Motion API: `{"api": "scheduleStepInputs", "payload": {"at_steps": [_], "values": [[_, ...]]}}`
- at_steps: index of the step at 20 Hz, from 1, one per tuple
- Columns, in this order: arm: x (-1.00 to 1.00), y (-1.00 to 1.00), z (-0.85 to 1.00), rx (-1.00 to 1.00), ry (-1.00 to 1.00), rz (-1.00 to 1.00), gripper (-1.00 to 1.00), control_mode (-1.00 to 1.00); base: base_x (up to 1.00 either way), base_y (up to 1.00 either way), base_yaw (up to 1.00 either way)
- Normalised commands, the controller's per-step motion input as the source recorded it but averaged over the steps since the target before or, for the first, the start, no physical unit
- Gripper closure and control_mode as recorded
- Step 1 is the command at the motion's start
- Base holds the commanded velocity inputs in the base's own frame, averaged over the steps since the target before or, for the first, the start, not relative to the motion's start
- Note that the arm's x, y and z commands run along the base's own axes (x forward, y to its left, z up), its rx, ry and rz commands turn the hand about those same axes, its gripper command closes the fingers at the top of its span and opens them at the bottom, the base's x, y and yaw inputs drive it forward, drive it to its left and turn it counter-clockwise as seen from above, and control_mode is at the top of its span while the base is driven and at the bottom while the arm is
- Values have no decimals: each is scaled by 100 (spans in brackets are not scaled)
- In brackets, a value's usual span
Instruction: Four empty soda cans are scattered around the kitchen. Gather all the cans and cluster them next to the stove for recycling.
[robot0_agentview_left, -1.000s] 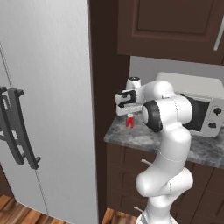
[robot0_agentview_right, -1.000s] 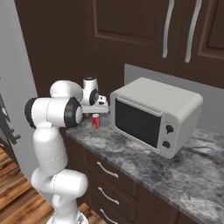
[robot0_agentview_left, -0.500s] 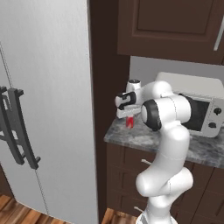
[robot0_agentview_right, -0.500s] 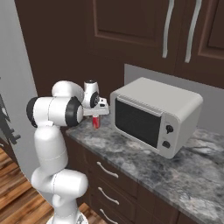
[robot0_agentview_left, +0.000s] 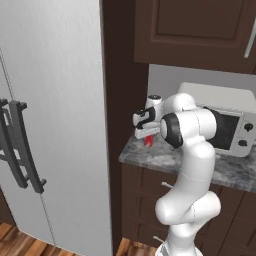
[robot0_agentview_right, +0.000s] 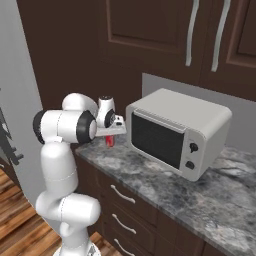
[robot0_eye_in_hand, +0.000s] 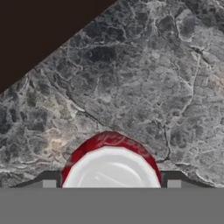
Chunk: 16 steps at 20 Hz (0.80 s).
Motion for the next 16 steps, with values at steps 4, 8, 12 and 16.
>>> {"api": "scheduleStepInputs", "payload": {"at_steps": [4,8,12,16], "values": [[-2,5,-2,0,-1,-4,100,-100,0,0,0],[-30,6,23,0,0,-25,100,-100,0,0,0],[-53,0,45,3,3,-19,100,-100,0,0,0],[-72,-3,37,5,5,-15,100,-100,0,0,0]]}}
